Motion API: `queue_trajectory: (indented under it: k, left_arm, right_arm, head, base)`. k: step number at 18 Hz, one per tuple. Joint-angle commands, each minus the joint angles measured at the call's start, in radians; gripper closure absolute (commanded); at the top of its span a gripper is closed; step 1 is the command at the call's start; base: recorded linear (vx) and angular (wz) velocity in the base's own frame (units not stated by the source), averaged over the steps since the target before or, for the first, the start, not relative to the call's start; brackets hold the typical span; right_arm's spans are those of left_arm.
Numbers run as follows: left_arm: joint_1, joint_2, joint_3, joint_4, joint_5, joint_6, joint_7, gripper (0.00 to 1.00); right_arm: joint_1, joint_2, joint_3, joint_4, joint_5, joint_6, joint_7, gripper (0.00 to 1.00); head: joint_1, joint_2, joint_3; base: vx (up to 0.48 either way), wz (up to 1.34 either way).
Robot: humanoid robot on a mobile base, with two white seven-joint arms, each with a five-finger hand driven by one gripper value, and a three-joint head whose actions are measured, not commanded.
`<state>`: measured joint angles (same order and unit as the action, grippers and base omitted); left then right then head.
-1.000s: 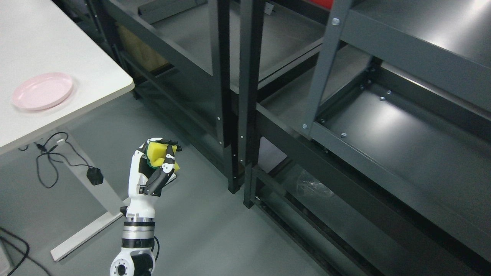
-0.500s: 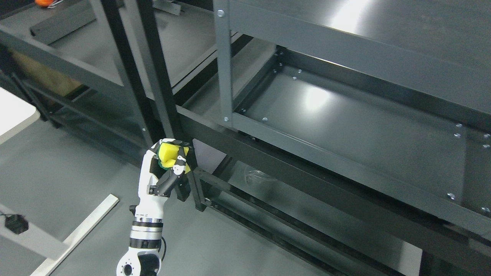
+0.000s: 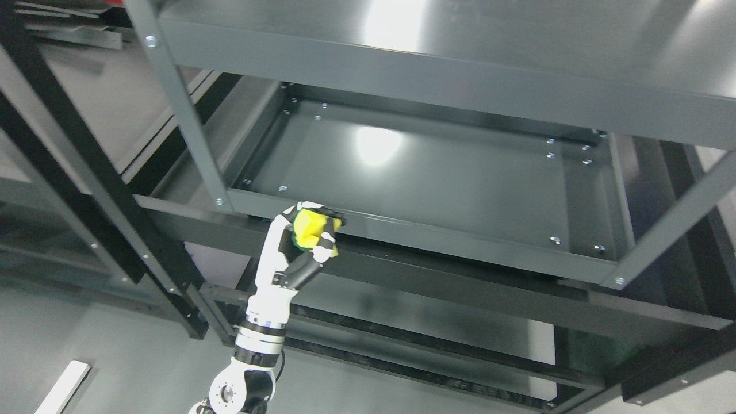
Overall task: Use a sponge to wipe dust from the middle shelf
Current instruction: 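Hold the sponge in the left hand while turning toward the shelf, then wipe the sponge across the middle shelf toward the left arm's side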
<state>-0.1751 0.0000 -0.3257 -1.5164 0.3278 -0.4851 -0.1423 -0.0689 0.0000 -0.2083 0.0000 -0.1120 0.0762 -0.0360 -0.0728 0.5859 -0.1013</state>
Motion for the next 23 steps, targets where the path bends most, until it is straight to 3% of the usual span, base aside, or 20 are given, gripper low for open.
queue_trajectory:
  k: [1, 3, 8, 11, 16, 23]
  left_arm:
    - [-0.049, 0.017, -0.211, -0.001, -0.154, -0.003, -0.110, 0.99]
    - [-0.108, 0.017, -0.234, -0.004, -0.263, -0.023, -0.187, 0.99]
    - [-0.322, 0.017, -0.262, -0.036, -0.516, -0.213, -0.394, 0.99]
    - [-0.446, 0.017, -0.247, -0.103, -0.616, -0.300, -0.407, 1.00]
    - [-0.771, 0.017, -0.060, -0.156, -0.714, -0.300, -0.416, 1.00]
    - [-0.778, 0.017, 0.031, -0.159, -0.783, -0.300, -0.497, 1.00]
  right_arm:
    - [0.000, -0.017, 0.000, -0.017, 0.000, 0.001, -0.001, 0.00]
    - [0.000, -0.017, 0.000, -0.017, 0.000, 0.001, -0.001, 0.00]
    - [0.000, -0.017, 0.001, -0.017, 0.000, 0.001, -0.001, 0.00]
    - [0.000, -0.017, 0.001, -0.017, 0.000, 0.001, -0.001, 0.00]
    - [0.000, -0.017, 0.001, -0.017, 0.000, 0.001, -0.001, 0.00]
    - [0.000, -0.017, 0.001, -0.017, 0.000, 0.001, -0.001, 0.00]
  head:
    - [0.0000, 0.000, 0.000]
    - [0.0000, 0.000, 0.000]
    - [0.0000, 0.000, 0.000]
    - [0.0000, 0.000, 0.000]
    - [0.0000, 0.000, 0.000]
    - [0.0000, 0.000, 0.000]
  base:
    - [0.022, -0.38]
    - [0.020, -0.31]
    - [0.009, -0.27]
    - [0.015, -0.23]
    - [0.009, -0.19]
    - [0.000, -0.01]
